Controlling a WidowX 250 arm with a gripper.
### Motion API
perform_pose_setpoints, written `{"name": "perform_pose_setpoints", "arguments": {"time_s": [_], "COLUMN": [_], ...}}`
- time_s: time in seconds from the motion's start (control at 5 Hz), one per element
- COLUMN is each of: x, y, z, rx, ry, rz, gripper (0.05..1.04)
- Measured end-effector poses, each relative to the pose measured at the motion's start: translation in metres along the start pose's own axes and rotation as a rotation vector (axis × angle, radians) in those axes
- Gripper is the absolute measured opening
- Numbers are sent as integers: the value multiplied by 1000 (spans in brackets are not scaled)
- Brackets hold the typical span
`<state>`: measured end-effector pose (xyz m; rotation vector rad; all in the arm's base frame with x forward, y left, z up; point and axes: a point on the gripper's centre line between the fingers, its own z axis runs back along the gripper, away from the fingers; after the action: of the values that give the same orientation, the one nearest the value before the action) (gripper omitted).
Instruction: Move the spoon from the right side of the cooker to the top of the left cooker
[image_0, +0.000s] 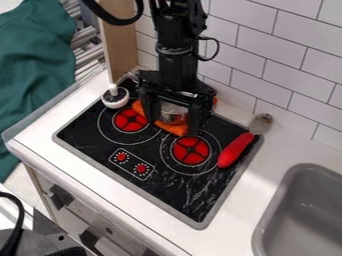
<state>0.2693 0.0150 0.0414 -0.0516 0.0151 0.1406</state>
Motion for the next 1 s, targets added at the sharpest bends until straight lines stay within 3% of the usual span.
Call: {"name": "perform_pose_setpoints", "arguments": {"time_s": [0.2, 0.6, 1.0], "x": [-3, 20, 46], "y": [0, -54, -76], "z": [-8, -31, -57], "rx": [1, -35, -51], "ry": [28, -31, -73], "rz": [4, -119, -164], "gripper": [1001, 1001, 1001]}}
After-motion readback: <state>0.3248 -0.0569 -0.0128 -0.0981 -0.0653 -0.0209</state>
